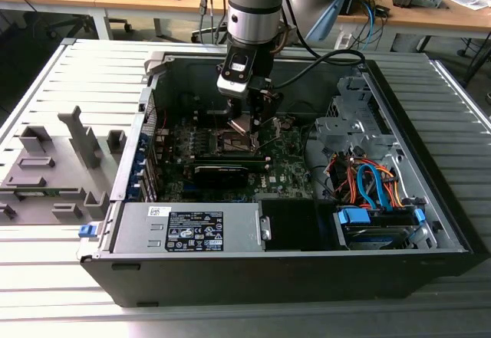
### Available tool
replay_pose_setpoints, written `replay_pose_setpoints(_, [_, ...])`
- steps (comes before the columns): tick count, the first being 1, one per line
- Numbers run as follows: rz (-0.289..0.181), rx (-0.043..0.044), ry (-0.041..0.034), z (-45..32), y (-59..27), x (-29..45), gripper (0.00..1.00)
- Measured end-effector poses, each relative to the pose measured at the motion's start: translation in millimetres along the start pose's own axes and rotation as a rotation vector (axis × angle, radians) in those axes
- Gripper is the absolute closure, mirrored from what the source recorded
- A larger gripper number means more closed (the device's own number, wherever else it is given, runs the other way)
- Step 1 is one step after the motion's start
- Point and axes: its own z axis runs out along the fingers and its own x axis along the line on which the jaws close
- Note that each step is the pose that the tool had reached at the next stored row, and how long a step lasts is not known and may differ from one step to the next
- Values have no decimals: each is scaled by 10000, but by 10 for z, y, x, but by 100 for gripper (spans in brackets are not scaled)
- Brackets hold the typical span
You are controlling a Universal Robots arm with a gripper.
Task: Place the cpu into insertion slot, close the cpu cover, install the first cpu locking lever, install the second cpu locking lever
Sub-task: 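Place the cpu into insertion slot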
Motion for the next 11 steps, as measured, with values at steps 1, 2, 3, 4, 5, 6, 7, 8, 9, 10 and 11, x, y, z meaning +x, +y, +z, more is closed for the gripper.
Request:
replay_pose_setpoints(1, [24,0,1,0,0,0,46])
replay_pose_setpoints(2, [45,1,2,0,0,0,46])
replay_pose_setpoints(3, [63,2,2,0,0,0,46])
replay_pose_setpoints(4, [85,3,3,0,0,0,46])
replay_pose_setpoints(5, [100,3,3,0,0,0,46])
replay_pose_setpoints(6, [115,4,4,0,0,0,46])
replay_pose_setpoints(7, [127,5,4,0,0,0,46])
replay_pose_setpoints(8, [147,4,5,1,0,0,46])
replay_pose_setpoints(9, [158,5,5,1,0,0,46])
replay_pose_setpoints(10, [169,6,6,1,0,0,46])
replay_pose_setpoints(11, [190,7,6,1,0,0,46])
